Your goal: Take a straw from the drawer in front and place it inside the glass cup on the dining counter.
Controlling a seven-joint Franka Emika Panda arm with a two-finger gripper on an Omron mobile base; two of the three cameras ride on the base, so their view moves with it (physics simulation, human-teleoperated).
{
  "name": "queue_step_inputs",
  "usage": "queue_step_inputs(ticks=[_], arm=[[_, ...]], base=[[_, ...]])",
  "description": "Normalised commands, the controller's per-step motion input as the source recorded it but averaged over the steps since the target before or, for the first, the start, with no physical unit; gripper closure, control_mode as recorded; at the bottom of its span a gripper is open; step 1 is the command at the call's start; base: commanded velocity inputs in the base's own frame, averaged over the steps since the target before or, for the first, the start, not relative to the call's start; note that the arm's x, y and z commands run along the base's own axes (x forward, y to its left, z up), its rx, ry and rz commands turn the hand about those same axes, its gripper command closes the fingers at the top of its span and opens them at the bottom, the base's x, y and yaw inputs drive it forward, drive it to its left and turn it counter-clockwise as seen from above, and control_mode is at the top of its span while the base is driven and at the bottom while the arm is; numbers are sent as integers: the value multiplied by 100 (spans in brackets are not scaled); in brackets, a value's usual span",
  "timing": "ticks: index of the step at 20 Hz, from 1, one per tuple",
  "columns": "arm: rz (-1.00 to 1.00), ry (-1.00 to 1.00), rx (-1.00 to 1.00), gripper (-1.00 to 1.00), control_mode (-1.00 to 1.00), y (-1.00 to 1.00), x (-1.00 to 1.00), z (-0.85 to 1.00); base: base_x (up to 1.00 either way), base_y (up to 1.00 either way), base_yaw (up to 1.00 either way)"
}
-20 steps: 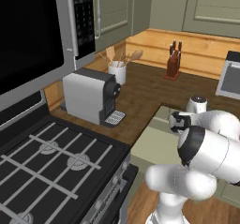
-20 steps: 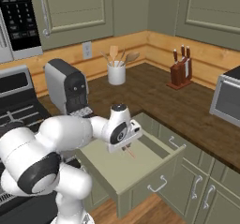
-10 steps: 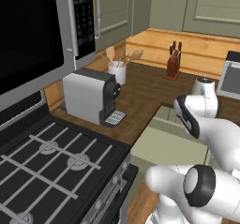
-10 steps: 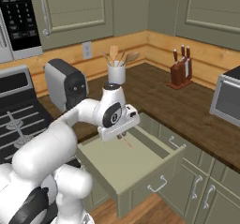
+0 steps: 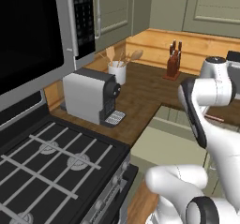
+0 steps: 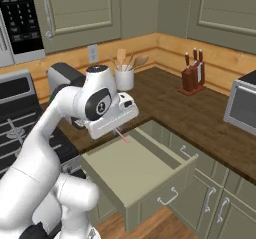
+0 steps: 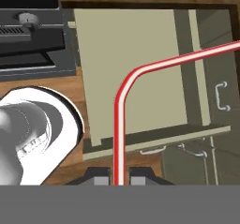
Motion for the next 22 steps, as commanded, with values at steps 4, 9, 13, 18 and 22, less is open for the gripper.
queue_step_inputs(ticks=[4, 9, 13, 18, 22], arm=[[0, -3, -9, 100, -100, 35, -47, 65], [0, 2, -2, 100, -100, 11, -7, 1], [0, 0, 0, 100, -100, 0, -10, -1], [0, -5, -4, 100, 100, 6, -34, -6], [0, 0, 0, 100, 100, 0, 0, 0]], base=[[0, 0, 0], [0, 0, 0], [0, 0, 0], [-39, 10, 0], [-91, 42, 14]])
